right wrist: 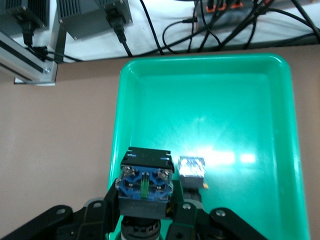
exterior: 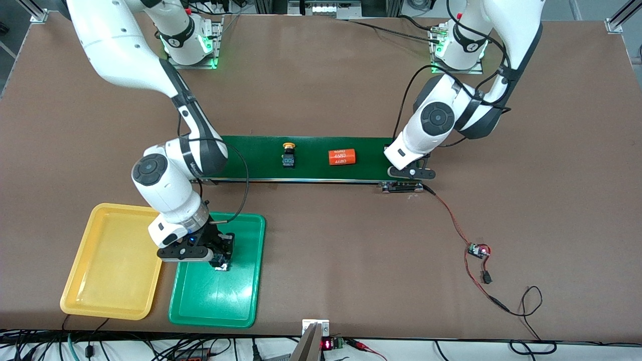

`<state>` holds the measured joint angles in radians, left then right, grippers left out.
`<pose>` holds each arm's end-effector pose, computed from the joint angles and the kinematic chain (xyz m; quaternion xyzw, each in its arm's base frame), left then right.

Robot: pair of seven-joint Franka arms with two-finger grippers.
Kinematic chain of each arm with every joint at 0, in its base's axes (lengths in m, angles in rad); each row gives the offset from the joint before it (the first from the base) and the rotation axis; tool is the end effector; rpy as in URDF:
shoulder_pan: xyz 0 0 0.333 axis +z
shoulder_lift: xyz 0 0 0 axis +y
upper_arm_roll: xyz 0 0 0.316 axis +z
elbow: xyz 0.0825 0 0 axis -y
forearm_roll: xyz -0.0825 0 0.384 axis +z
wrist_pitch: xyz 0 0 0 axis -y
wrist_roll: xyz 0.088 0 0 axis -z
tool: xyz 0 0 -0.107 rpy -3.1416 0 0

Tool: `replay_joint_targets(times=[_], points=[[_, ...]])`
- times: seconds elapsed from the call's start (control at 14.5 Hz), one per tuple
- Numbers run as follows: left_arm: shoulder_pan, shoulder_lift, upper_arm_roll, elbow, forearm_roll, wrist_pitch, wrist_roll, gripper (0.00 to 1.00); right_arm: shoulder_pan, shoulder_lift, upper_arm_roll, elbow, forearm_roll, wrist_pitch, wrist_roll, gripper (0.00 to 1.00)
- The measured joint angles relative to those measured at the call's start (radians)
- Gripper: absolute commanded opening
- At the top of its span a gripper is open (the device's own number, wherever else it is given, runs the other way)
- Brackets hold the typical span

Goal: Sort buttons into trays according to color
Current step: 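Drop the button into the green tray while the left gripper places the yellow button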

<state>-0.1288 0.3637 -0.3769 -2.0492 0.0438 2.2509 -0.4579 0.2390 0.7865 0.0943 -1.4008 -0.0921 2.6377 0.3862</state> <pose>0.5082 -0.2759 0.2617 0.9959 -0.0320 -0.0830 0.0132 0.7315 0.2366 0.2869 -0.9742 0.0124 -0.2112 0.0780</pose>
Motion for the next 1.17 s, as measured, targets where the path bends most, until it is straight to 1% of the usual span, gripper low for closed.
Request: replay_joint_targets(times=[0.07,0.21,0.28,0.34,0.41,0.48,0.55,0.69,0.76,0.83,0.89,1.1,1.17], points=[[-0.002,0.002,0.0,0.004,0.0,0.002,0.0,1.0,0.0,0.019,0.0,0.002,0.0,0.036,0.0,0.1],[0.0,-0.01,0.003,0.022,0.0,-0.001,0.0,1.0,0.002,0.047,0.0,0.004,0.0,0.085,0.0,0.14],[0.003,-0.028,0.006,0.034,0.0,-0.016,0.0,1.0,0.003,0.056,0.0,0.006,0.0,0.094,0.0,0.3],[0.009,-0.052,0.008,0.047,0.0,-0.051,0.0,1.0,0.003,0.06,0.0,0.01,0.0,0.096,0.0,0.43],[0.02,-0.081,0.009,0.065,0.0,-0.102,0.0,1.0,0.004,0.062,0.0,0.013,0.0,0.096,0.0,0.55],[0.033,-0.111,0.012,0.088,0.0,-0.165,0.0,1.0,0.004,0.062,0.0,0.015,0.0,0.096,0.0,0.64],[0.044,-0.139,0.016,0.117,0.0,-0.233,0.001,1.0,0.004,0.062,0.0,0.017,0.0,0.096,0.0,0.69],[0.052,-0.185,0.044,0.175,0.0,-0.349,0.023,1.0,0.004,0.062,0.0,0.017,0.0,0.096,0.0,0.7],[0.053,-0.203,0.068,0.198,0.0,-0.388,0.065,1.0,0.004,0.062,0.0,0.017,0.0,0.096,0.0,0.73],[0.054,-0.223,0.096,0.214,0.0,-0.411,0.126,1.0,0.005,0.062,0.0,0.017,0.0,0.095,0.0,0.84],[0.055,-0.242,0.127,0.223,0.0,-0.433,0.184,1.0,0.005,0.062,0.0,0.017,0.0,0.095,0.0,1.0],[0.058,-0.298,0.22,0.245,0.0,-0.515,0.339,1.0,0.008,0.061,0.0,0.013,0.004,0.095,0.0,1.0],[0.06,-0.313,0.242,0.269,0.0,-0.566,0.381,1.0,0.009,0.056,0.0,0.003,0.005,0.095,0.0,1.0]])
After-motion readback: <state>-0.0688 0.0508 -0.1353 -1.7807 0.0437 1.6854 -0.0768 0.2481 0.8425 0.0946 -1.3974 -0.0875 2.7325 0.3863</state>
